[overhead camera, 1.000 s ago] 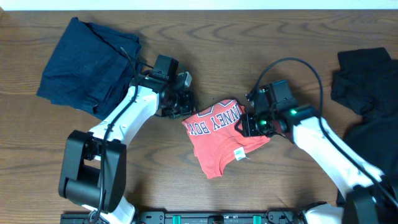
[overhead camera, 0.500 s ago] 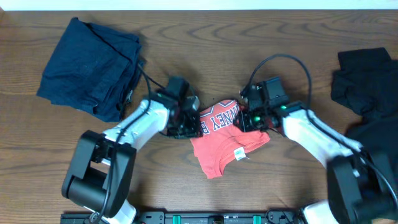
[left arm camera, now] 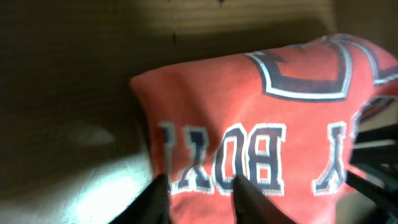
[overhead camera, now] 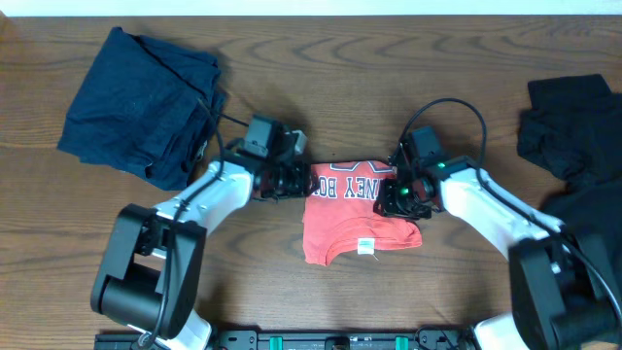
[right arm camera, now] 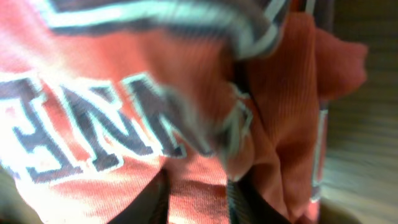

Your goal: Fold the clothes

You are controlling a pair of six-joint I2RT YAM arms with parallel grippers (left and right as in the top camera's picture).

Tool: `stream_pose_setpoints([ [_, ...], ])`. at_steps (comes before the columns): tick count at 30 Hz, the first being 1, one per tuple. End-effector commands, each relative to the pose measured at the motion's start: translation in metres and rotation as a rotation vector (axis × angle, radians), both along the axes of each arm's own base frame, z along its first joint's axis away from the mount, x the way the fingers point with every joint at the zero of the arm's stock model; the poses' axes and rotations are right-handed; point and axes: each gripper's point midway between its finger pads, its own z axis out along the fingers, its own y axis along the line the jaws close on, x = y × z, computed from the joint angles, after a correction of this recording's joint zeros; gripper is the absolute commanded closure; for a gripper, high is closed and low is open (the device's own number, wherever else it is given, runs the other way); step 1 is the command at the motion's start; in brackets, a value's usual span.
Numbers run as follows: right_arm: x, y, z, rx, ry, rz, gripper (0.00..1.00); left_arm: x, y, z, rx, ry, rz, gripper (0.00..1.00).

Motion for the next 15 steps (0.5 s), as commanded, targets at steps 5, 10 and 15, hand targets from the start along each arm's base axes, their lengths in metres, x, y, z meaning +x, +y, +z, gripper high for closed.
stream_pose_setpoints([
  [5, 0.016, 0.006, 0.069, 0.029, -0.338, 0.22, 0.6, -0.012, 0.004, 0.046, -0.192, 0.112, 0.005, 0.19],
  [10, 0.027, 0.01, 0.082, 0.047, -0.416, 0.215, 0.72, -0.015, 0.03, 0.043, -0.176, 0.168, 0.07, 0.09],
  [15, 0.029, 0.004, 0.05, -0.001, -0.319, 0.164, 0.82, -0.024, 0.047, 0.021, -0.092, 0.199, 0.109, 0.01],
])
